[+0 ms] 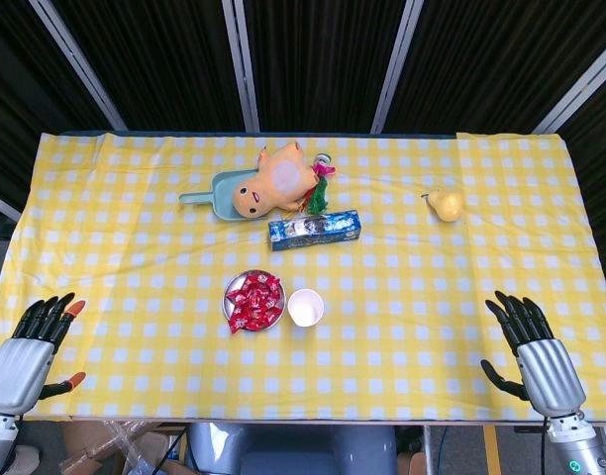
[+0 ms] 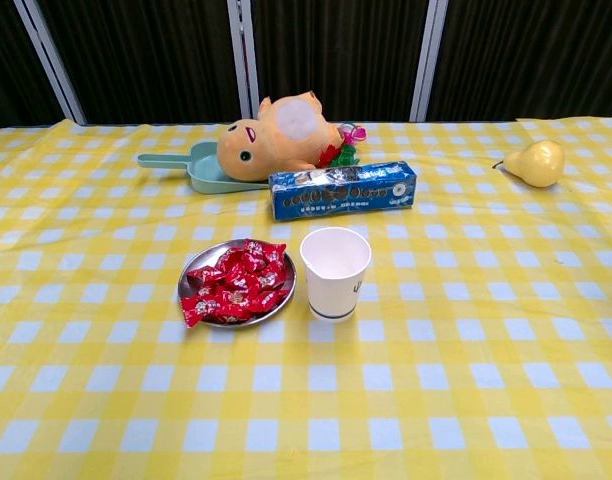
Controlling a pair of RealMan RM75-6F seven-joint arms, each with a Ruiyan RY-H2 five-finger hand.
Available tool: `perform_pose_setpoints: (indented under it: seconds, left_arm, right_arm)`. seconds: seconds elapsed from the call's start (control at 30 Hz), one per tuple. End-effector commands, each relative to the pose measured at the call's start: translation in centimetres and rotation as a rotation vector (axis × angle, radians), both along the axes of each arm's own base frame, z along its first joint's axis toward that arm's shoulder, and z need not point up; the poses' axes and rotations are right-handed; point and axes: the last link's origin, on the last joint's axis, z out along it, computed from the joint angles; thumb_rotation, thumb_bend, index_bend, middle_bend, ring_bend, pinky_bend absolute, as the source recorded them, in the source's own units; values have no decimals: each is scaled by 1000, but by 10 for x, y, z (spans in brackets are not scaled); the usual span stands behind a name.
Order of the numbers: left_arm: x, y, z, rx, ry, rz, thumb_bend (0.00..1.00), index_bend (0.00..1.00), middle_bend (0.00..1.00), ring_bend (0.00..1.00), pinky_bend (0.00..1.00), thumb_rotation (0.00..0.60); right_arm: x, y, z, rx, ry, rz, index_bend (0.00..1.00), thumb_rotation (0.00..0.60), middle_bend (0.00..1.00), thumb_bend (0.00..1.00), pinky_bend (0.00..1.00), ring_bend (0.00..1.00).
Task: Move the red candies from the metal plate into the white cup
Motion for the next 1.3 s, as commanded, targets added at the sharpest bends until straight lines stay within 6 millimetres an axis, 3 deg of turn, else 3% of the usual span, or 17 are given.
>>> perform_pose_setpoints:
  seconds: [0.03, 0.63, 0.73, 0.8, 0.93, 1.07, 1.3]
  left_arm:
    - [0, 0, 0, -4, 1, 3, 30, 0, 0, 0, 27, 600]
    - [3, 2, -2, -30, -2, 33, 34, 0, 0, 0, 33, 600]
    - [9, 9, -2, -26, 1, 23, 70, 0, 0, 29, 160, 600]
    - [16, 18, -2, -19, 3, 12, 125, 0, 5, 108, 277, 600]
    - [39, 41, -6, -25, -15, -5, 231, 0, 92, 395, 540, 600]
    - [72, 65, -16, -63, -42, -38, 249, 7, 131, 655, 766, 600]
    - [115, 103, -46, -208, 8, -60, 249, 46, 145, 749, 847, 600]
  right_arm:
    - [0, 0, 0, 1, -4, -1, 0, 600, 0, 362, 0, 0]
    - [1, -1, 0, 10, -17, -15, 0, 600, 0, 362, 0, 0]
    - [1, -1, -1, 13, -20, -13, 0, 600, 0, 362, 0, 0]
    - [1, -2, 0, 13, -28, -14, 0, 600, 0, 363, 0, 0]
    - [-1, -4, 0, 21, -40, -29, 0, 600, 0, 362, 0, 0]
    - [-1, -7, 1, 22, -58, -41, 0, 600, 0, 362, 0, 0]
    - [0, -8, 0, 32, -70, -48, 0, 600, 0, 362, 0, 0]
